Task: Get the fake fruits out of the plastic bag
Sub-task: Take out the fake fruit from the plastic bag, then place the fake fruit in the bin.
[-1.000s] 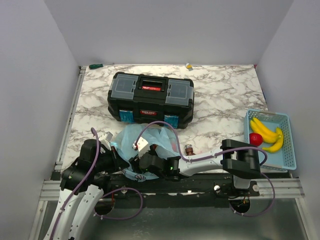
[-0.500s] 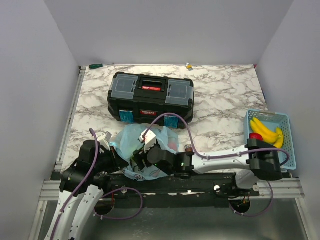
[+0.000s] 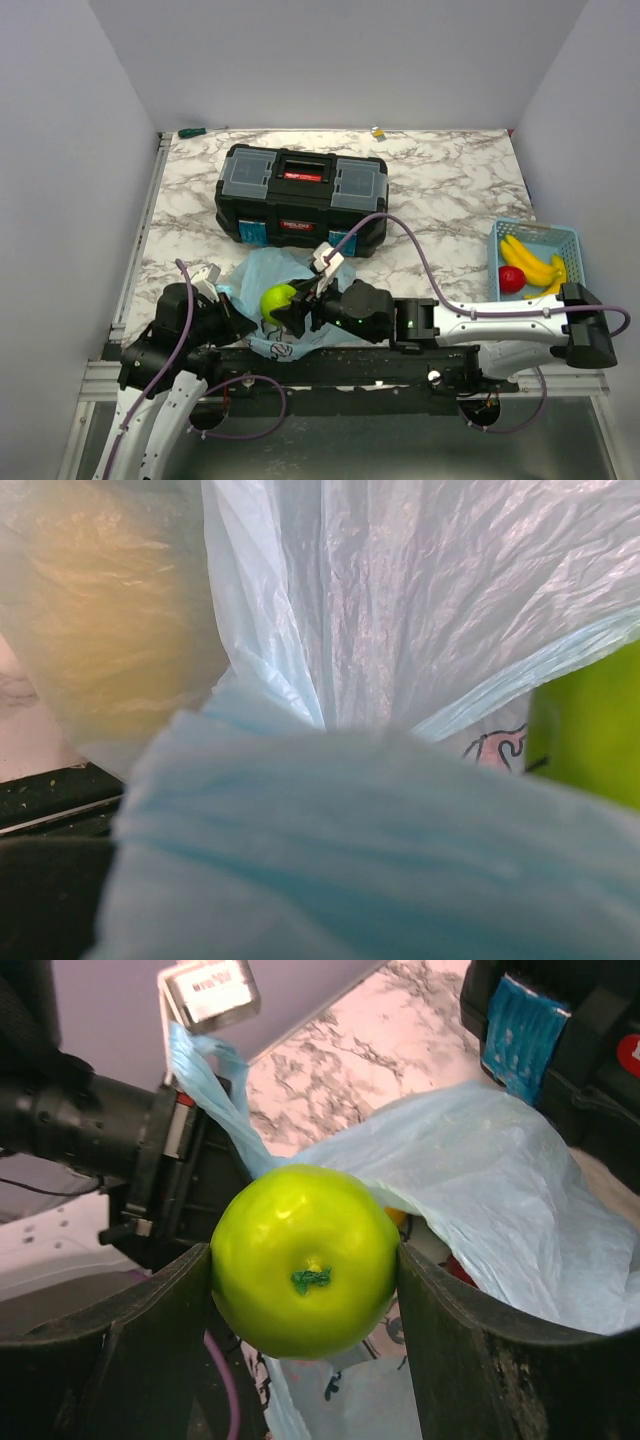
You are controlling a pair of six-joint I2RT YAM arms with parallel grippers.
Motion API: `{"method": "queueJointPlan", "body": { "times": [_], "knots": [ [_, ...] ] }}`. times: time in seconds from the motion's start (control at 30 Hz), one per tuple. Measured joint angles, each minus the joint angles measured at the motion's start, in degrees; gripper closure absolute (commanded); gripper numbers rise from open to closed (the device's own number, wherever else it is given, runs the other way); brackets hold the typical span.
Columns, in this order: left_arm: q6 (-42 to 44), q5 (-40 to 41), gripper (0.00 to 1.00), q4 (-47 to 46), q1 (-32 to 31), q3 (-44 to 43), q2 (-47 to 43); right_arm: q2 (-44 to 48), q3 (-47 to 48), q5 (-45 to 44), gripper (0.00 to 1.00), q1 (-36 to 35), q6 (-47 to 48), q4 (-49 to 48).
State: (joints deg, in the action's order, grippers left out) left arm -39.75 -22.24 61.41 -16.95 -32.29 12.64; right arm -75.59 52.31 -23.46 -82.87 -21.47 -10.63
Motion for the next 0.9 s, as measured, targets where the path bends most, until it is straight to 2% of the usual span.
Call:
{"method": "queueJointPlan", "body": {
  "times": [0.13,0.47,0.6,0.73,0.9],
  "knots": [
    [-0.4,0.4,1.00,0.0,0.0,0.0,-2.1,2.0,1.4,1.1,0.99,0.0,-0.1,0.3],
    [-1.6,1.4,1.00,0.0,0.0,0.2,-3.2,2.0,10.5,0.3,0.99,0.0,-1.1,0.9],
    [-2.5,1.9,1.00,0.0,0.0,0.2,-5.1,2.1,13.9,-6.6,0.99,0.0,-0.5,2.0],
    [-3.1,2.0,1.00,0.0,0.0,0.2,-5.5,4.0,13.2,-16.5,0.99,1.0,1.0,4.3],
    [-3.1,2.4,1.00,0.0,0.0,0.2,-5.6,9.9,9.5,-27.4,0.99,7.8,3.1,8.0]
  ]
}}
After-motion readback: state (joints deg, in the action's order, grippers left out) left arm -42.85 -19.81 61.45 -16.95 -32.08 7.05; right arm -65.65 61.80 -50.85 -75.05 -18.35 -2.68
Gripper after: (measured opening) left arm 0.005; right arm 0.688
